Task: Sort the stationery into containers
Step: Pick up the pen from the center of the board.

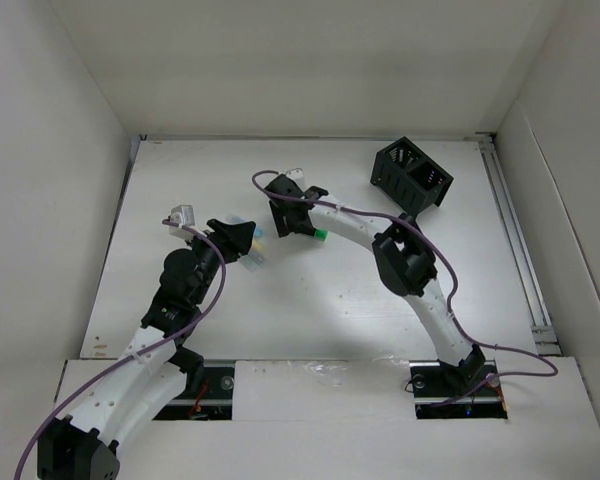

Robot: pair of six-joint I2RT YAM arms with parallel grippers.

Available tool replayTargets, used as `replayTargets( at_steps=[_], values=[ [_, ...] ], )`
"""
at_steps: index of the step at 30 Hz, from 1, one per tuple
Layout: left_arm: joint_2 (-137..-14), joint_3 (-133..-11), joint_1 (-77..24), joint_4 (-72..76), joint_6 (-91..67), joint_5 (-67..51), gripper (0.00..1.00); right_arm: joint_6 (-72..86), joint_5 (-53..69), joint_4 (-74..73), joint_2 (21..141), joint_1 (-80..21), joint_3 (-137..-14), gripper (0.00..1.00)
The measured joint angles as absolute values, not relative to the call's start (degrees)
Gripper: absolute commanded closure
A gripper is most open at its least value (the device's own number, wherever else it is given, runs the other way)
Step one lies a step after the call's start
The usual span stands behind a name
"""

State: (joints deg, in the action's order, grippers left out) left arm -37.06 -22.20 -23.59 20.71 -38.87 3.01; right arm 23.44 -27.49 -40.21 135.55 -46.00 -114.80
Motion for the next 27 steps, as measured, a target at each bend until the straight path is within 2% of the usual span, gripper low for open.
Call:
replayTargets(
  at_steps=[7, 11, 13, 16, 19, 20, 27],
  values=[
    [-37.06, -22.20, -23.59, 20.71, -38.87, 3.05, 0.46, 20.93, -28.10, -40.80, 137.40, -45.32, -118.28, 0.09],
    [-37.06, -22.20, -23.59, 20.71, -38.87, 3.07, 0.46, 20.27, -27.66, -40.93, 137.75, -44.82, -118.69, 0.14],
    [-37.06, -22.20, -23.59, 20.71, -38.87, 3.07, 0.46, 20.12, -26.89, -40.88, 138.04, -44.27, -118.80, 0.23],
    [-37.06, -22.20, -23.59, 20.71, -38.87, 3.18, 0.46, 20.03, -25.65, -40.95, 138.06, -43.35, -118.85, 0.28],
    [-37.04, -22.20, -23.59, 20.69, -38.87, 3.31, 0.46, 20.38, -23.70, -40.18, 138.02, -42.26, -118.34, 0.42],
    [-37.06, -22.20, -23.59, 20.71, -38.87, 3.31, 0.46, 20.62, -22.87, -39.68, 137.93, -41.98, -118.04, 0.50],
    [-37.04, -22.20, -23.59, 20.71, -38.87, 3.33, 0.46, 22.92, -17.28, -36.99, 137.16, -40.25, -116.33, 0.73]
  ],
)
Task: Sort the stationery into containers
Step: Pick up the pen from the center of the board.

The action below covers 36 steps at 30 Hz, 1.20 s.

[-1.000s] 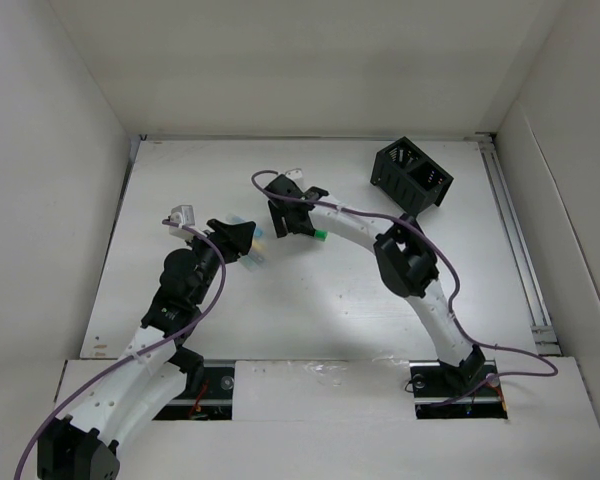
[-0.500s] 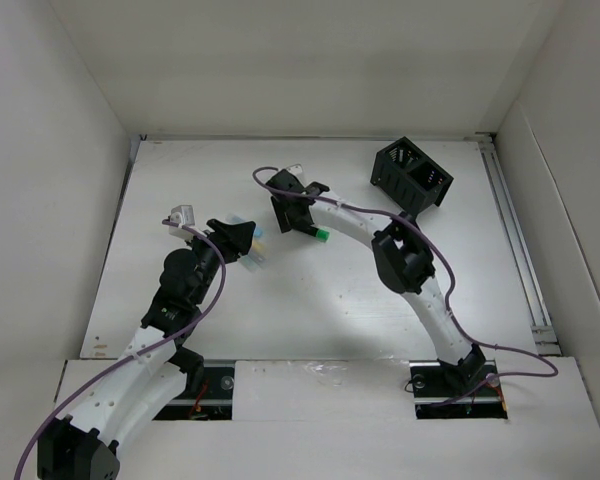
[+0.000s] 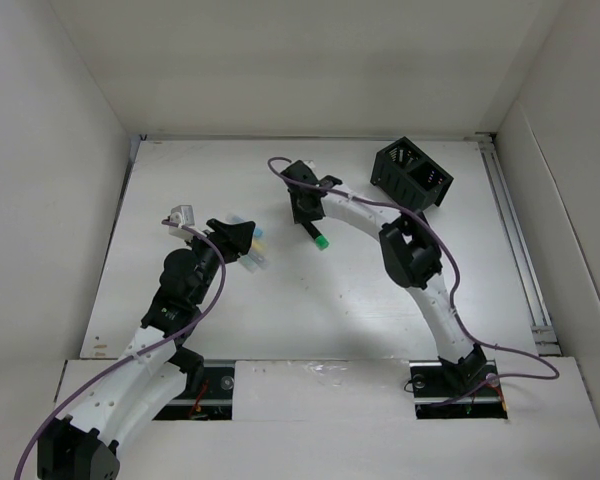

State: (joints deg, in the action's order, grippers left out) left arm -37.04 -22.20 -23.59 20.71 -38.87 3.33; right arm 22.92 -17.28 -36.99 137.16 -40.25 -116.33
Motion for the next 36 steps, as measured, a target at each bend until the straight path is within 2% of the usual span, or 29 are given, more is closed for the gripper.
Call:
replayTargets(
  at_steps=[3, 6, 7, 12, 13, 14, 19, 28, 36],
  values=[
    [-37.04, -22.20, -23.59, 20.71, -38.87, 3.31, 0.46, 24.16, -15.68, -36.36, 136.97, -38.98, -115.94, 0.74],
    [-37.04, -22.20, -23.59, 20.71, -38.85, 3.33, 0.46, 25.15, -14.85, -35.53, 136.55, -37.78, -115.18, 0.55],
    [-37.04, -22.20, -23.59, 20.71, -38.85, 3.33, 0.46, 25.34, -14.76, -35.14, 136.35, -37.45, -114.72, 0.52],
    [-37.04, -22.20, -23.59, 20.71, -38.85, 3.33, 0.46, 25.74, -14.46, -34.65, 135.63, -36.34, -113.58, 0.51],
    [-37.04, -22.20, -23.59, 20.71, -38.85, 3.33, 0.46, 25.74, -14.37, -34.57, 135.59, -36.23, -113.51, 0.52],
    [-37.04, -22.20, -23.59, 20.71, -38.85, 3.33, 0.46, 25.74, -14.35, -34.59, 135.59, -36.18, -113.51, 0.60],
    [-37.04, -22.20, -23.59, 20.71, -38.85, 3.33, 0.46, 25.91, -13.98, -34.68, 135.59, -35.90, -113.51, 0.82],
    [-37.47, -22.20, -23.59, 20.71, -38.85, 3.29, 0.46, 30.30, -11.38, -33.74, 132.40, -33.36, -110.26, 0.90],
    [-39.00, -22.20, -23.59, 20.80, -38.85, 3.22, 0.46, 39.86, -12.69, -26.30, 119.07, -21.43, -108.57, 0.90]
  ],
)
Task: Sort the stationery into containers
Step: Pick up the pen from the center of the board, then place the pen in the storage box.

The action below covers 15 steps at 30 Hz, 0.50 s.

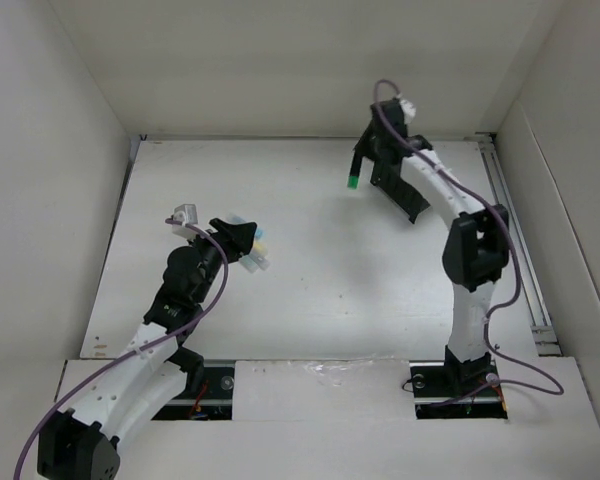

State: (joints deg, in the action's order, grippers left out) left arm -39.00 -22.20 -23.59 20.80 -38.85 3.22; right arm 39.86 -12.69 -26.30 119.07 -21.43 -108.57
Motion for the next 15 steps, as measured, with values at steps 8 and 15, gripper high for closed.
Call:
replayTargets(
  at_steps=[8, 15],
  values=[
    [-40.66, -22.20, -23.59, 21.37, -38.83, 3.03, 0.46, 45.89, -22.92, -19.29, 114.52, -9.80, -114.83, 0.89],
    [-41.19, -22.20, -23.59, 21.47, -38.57, 3.03, 0.47, 46.19, -33.54, -17.72, 119.83, -8.34, -118.45, 0.89]
  ],
)
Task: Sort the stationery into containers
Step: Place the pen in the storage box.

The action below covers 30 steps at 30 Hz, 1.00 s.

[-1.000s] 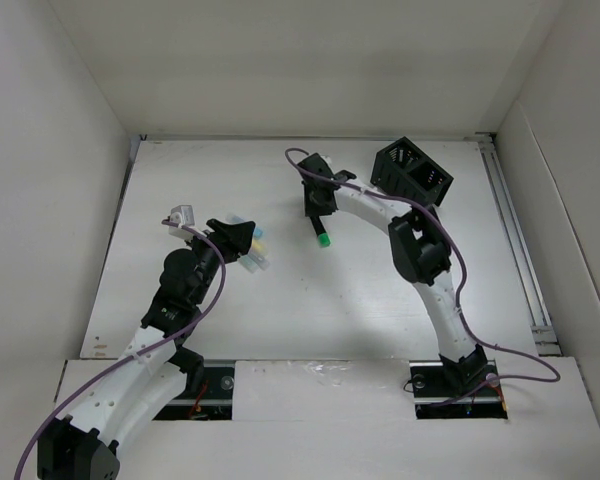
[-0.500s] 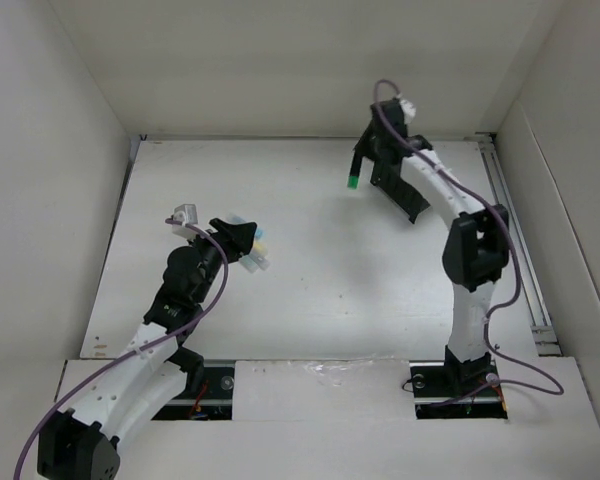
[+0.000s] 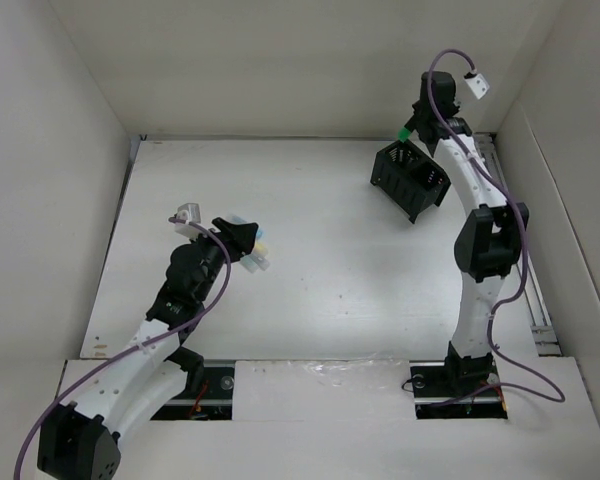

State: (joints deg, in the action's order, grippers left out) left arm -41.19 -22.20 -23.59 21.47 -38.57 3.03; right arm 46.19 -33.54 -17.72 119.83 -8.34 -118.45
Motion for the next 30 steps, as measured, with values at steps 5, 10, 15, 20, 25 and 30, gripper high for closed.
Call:
replayTargets(
  at_steps=[5, 10, 15, 20, 25, 30],
  values=[
    [-41.60, -22.20, -23.59, 21.47, -38.41, 3.03, 0.47, 45.69, -37.34, -16.67, 121.51, -8.71, -116.68, 0.90],
    [-42.04, -22.20, -23.59, 21.52, -38.41, 3.05, 0.47, 44.86, -40.75, -14.26, 121.51, -8.93, -112.97, 0.91],
    [-42.26, -22.20, -23.59, 21.54, -38.39, 3.05, 0.47, 43.09, -44.27, -13.17, 121.93, -9.50, -110.50, 0.91],
    [-42.28, -22.20, -23.59, 21.52, -38.39, 3.05, 0.47, 42.24, -46.61, -10.57, 122.02, -11.00, -107.55, 0.84],
    [-42.68, -22.20, -23.59, 21.41, -38.39, 3.07, 0.47, 41.95, -47.92, -10.13, 122.02, -13.30, -105.10, 0.73],
    [-42.63, -22.26, -23.59, 20.78, -38.39, 3.31, 0.47, 41.74, -49.25, -8.99, 120.79, -15.27, -103.77, 0.44]
  ],
)
